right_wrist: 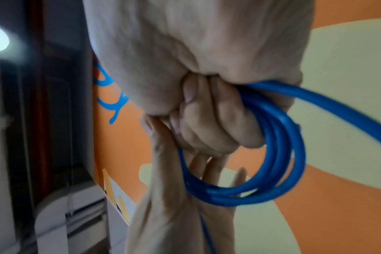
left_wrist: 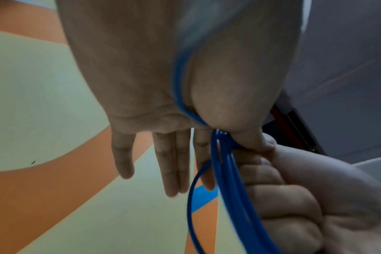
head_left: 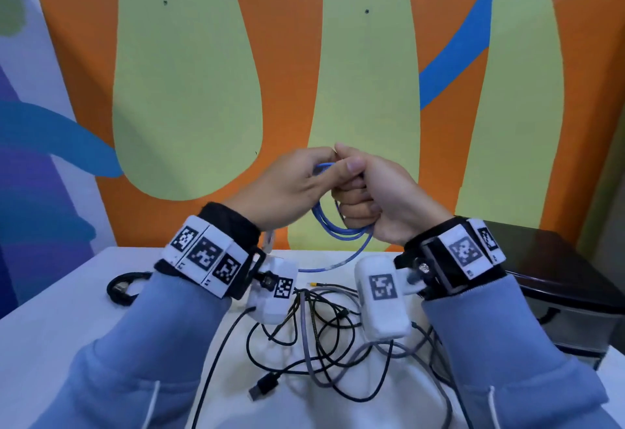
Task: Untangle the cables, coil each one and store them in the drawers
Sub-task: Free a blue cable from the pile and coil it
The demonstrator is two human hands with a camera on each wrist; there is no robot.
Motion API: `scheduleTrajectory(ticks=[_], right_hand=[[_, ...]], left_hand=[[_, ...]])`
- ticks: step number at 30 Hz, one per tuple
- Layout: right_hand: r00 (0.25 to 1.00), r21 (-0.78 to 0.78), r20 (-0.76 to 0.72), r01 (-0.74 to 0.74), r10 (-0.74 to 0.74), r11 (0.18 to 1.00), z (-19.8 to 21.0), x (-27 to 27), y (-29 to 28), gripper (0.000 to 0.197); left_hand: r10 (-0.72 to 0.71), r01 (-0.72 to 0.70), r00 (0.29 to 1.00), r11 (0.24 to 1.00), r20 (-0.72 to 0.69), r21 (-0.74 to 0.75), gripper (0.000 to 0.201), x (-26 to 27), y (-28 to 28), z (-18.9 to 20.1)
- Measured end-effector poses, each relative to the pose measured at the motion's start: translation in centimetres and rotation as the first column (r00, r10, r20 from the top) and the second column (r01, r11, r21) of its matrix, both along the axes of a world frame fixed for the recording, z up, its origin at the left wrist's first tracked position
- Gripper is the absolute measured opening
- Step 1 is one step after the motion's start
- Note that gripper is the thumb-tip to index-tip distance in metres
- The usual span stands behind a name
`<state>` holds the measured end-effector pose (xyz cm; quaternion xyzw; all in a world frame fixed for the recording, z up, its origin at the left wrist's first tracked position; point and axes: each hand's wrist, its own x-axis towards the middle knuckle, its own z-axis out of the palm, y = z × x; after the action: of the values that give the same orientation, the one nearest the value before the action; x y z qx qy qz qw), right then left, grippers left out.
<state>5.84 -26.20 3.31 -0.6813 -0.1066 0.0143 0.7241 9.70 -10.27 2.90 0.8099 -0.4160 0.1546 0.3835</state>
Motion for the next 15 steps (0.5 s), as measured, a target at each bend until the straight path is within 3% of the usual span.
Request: scheduleTrajectory(ticks=[4,9,11,15], right_hand=[[0.998,0.074,-0.042,-0.042,0.045,0.996,0.2,0.0,0.0,0.058],[0.996,0.189,0.054,0.055,-0.066,0.98,0.2,0.3,0.7,0.043],[0.995,0.206,0.095,-0.008,-0.012,0.978,0.4,-0.1,0.7,0.036],[0.984,0.136,0.162,-0.1,0.078,0.986,1.0,-0.9,0.4,0.037]], left_hand=[[0.031,-0.03,0.999,0.998,0.012,-0.057,0.054,0.0,-0.3,-0.3],[0.351,-0.288,0.901,0.924,0.256,-0.251,0.063,0.5,-0.4,-0.5],[0.397,-0.304,0.879,0.894,0.265,-0.328,0.064,0.6,-0.1,-0.4],[0.368,-0.235,0.9,0.861,0.233,-0.452,0.063,-0.1,0.0,0.0]])
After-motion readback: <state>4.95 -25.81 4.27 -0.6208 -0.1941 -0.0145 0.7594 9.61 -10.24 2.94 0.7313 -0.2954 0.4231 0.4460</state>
